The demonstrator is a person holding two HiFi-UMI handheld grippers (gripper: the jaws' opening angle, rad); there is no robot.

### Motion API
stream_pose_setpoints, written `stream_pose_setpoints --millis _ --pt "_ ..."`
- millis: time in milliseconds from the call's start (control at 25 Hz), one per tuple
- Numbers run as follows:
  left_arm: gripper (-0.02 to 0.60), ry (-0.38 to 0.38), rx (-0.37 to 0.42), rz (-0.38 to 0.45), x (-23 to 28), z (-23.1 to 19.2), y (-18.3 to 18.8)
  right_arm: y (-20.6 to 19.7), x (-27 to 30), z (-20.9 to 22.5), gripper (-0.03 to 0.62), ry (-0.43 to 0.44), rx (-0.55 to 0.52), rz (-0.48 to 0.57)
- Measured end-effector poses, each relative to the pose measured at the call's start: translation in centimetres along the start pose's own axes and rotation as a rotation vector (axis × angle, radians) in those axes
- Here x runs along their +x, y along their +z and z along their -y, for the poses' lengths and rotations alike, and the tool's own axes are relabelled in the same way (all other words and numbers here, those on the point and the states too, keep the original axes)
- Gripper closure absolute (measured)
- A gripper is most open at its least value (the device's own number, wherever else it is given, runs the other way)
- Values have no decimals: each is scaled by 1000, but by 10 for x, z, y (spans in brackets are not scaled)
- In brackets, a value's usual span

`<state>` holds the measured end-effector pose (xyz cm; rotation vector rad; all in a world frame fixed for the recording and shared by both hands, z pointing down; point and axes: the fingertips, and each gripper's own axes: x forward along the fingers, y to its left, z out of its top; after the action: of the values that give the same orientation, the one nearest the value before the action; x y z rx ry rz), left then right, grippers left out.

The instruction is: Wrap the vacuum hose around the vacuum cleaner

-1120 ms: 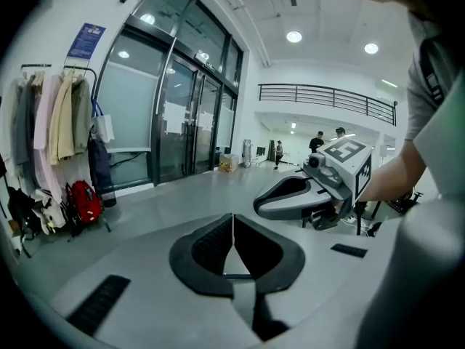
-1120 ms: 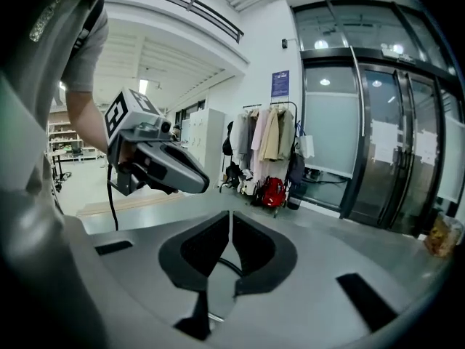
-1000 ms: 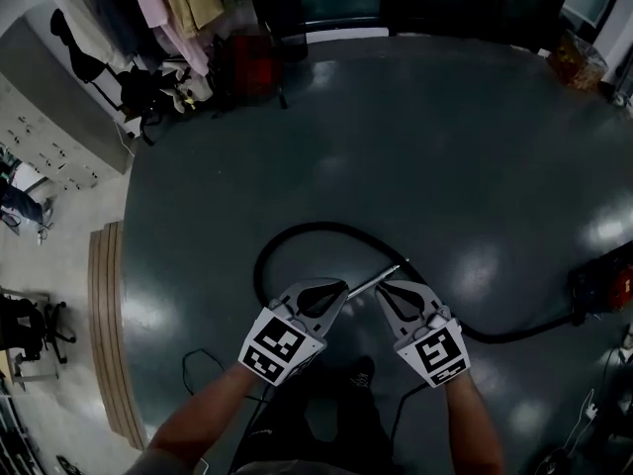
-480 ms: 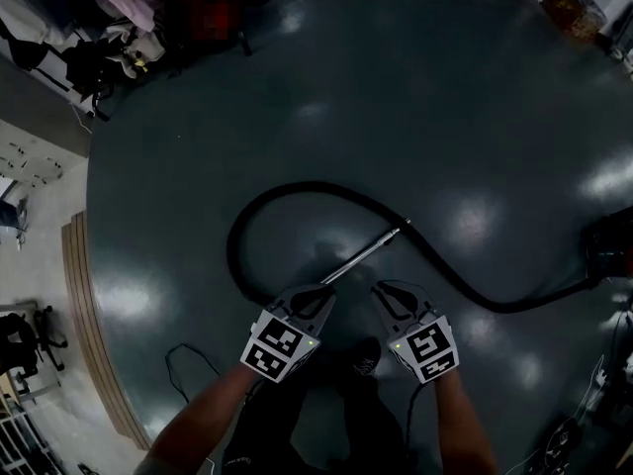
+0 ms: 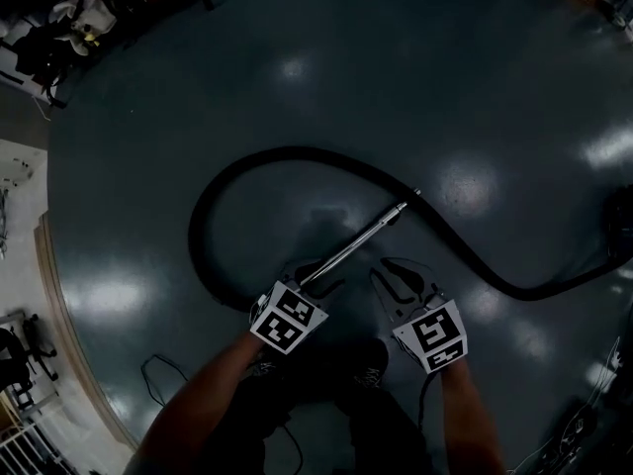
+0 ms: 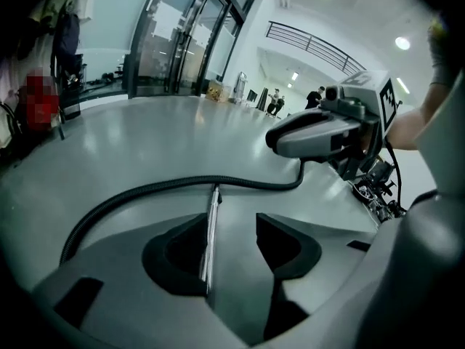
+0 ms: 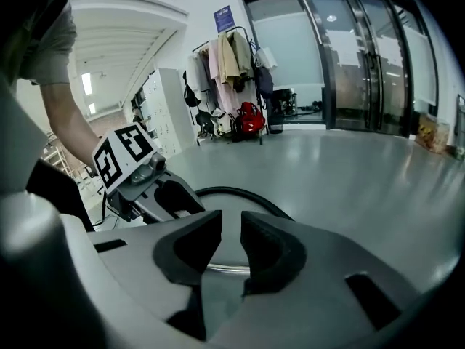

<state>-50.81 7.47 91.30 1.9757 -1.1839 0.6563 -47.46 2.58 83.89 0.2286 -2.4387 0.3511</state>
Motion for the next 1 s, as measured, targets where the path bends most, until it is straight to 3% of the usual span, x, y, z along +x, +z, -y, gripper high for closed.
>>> stream_pose_setpoints --millis 200,280,440,720,1000 --pt "375 -24 -2 -59 82 -21 -54 -73 45 28 528 14 -14 -36" --pt "337 -48 6 -93 110 -27 -75 -93 62 40 528 13 -13 -33" --pt "325 -41 33 -148 160 -44 -110 -125 86 61 528 37 2 -21" --pt "325 -24 27 -200 210 -58 -148 -173 133 68 528 103 -31 -65" --pt "327 62 111 -227 236 -64 -167 -204 150 76 529 132 30 -28"
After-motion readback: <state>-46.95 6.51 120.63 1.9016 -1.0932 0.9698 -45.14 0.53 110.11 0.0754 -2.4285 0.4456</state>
